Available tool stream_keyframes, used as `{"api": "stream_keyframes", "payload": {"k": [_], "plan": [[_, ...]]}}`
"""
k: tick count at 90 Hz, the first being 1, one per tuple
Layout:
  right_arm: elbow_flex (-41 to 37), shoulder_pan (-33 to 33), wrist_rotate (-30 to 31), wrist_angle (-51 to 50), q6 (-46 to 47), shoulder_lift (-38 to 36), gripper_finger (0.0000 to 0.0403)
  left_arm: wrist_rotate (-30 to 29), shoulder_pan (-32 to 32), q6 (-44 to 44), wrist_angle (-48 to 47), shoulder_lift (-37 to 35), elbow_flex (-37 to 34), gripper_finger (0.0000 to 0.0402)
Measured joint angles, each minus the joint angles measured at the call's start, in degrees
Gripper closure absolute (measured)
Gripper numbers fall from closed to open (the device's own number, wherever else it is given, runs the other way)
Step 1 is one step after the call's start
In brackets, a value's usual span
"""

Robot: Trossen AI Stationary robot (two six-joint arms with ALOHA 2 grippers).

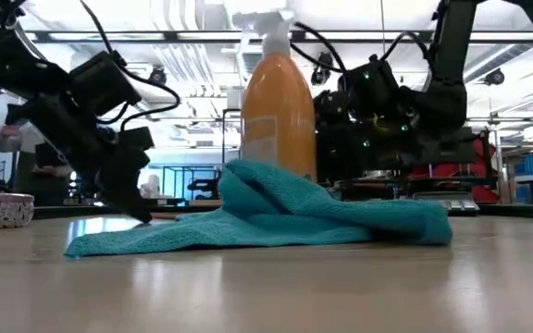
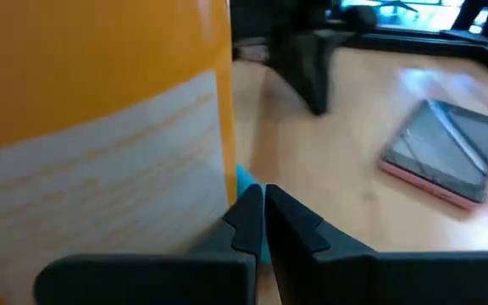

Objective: Apply microfiber cloth
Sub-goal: Spray the front of the pink cellphone using yellow spray bottle

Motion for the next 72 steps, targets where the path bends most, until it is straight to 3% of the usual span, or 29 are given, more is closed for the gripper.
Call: {"api": "stream_keyframes", "payload": {"k": [41, 61, 72], "plan": [[0.5, 8.8, 2.9, -2.3, 8.1, -1.1, 0.0403, 0.7, 8.8, 3.7, -0.3, -0.1, 0.0, 0.0401], [1.3, 9.6, 3.5, -16.7, 4.9, -8.2, 0.0403, 8.5, 16.2, 6.0, 0.9, 0.0, -0.1, 0.0402], [2.1, 9.0, 10.9, -27.4, 0.9, -13.4, 0.0403, 11.7, 19.4, 8.8, 2.9, 0.2, -0.2, 0.0402]]}}
